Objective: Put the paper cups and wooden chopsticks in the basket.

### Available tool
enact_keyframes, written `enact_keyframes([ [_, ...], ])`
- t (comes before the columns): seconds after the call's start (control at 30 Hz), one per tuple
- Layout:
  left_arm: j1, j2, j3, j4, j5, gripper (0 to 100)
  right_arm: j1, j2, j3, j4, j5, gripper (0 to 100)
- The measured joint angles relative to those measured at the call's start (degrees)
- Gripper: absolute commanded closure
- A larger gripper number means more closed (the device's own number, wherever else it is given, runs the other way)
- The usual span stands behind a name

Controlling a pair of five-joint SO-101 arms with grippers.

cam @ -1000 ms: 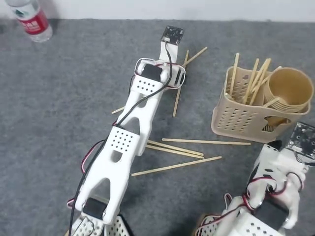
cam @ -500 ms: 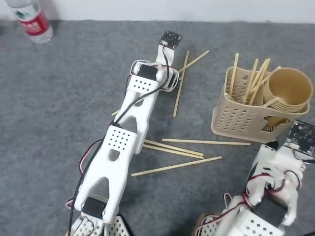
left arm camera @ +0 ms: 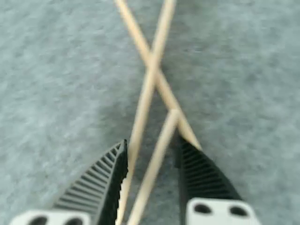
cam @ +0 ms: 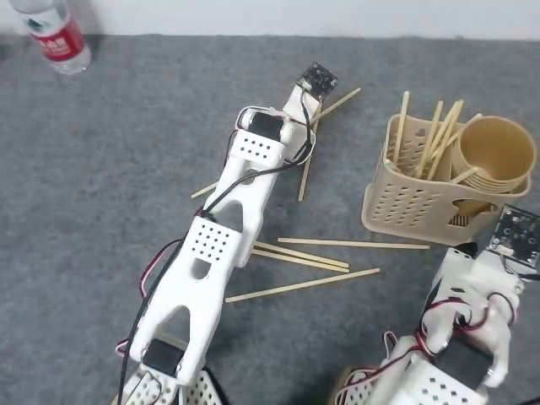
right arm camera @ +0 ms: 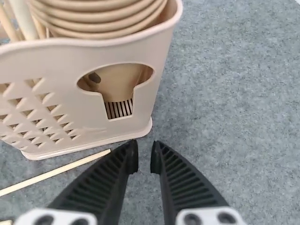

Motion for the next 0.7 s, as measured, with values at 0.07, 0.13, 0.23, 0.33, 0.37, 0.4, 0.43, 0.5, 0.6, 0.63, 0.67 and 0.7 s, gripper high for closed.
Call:
enact_keyframes([
  [0.07,-0.18,-0.26,0.62,0.18,-0.70,87,0.00,0.00,0.00,0.00,0.00,93.9],
  [0.13,-1.14,-0.26,0.88,0.18,-1.05,86,0.00,0.00,0.00,0.00,0.00,93.9],
  [0.23,-2.55,-0.26,0.88,0.97,-2.29,88,0.00,0.00,0.00,0.00,0.00,93.9],
  [0.33,-2.64,-0.62,0.79,3.16,-6.15,96,0.00,0.00,0.00,0.00,0.00,94.0],
  [0.37,-2.64,-0.70,0.79,3.60,-7.38,99,0.00,0.00,0.00,0.00,0.00,94.0],
  [0.4,-2.64,-0.79,0.79,4.04,-8.44,99,0.00,0.00,0.00,0.00,0.00,94.0],
  [0.43,-2.64,-0.88,0.79,4.31,-9.49,99,0.00,0.00,0.00,0.00,0.00,94.0],
  [0.5,-2.55,-0.88,0.79,5.36,-12.04,99,0.00,0.00,0.00,0.00,0.00,94.0],
  [0.6,-2.64,-1.14,0.79,8.18,-17.23,99,0.00,0.00,0.00,0.00,0.00,94.0],
  [0.63,-2.73,-1.32,0.79,9.14,-19.08,99,0.00,0.00,0.00,0.00,0.00,94.0],
  [0.67,-2.90,-1.41,0.79,10.02,-20.66,99,0.00,0.00,0.00,0.00,0.00,94.0],
  [0.7,-3.08,-1.58,0.79,10.81,-21.80,99,0.00,0.00,0.00,0.00,0.00,94.0],
])
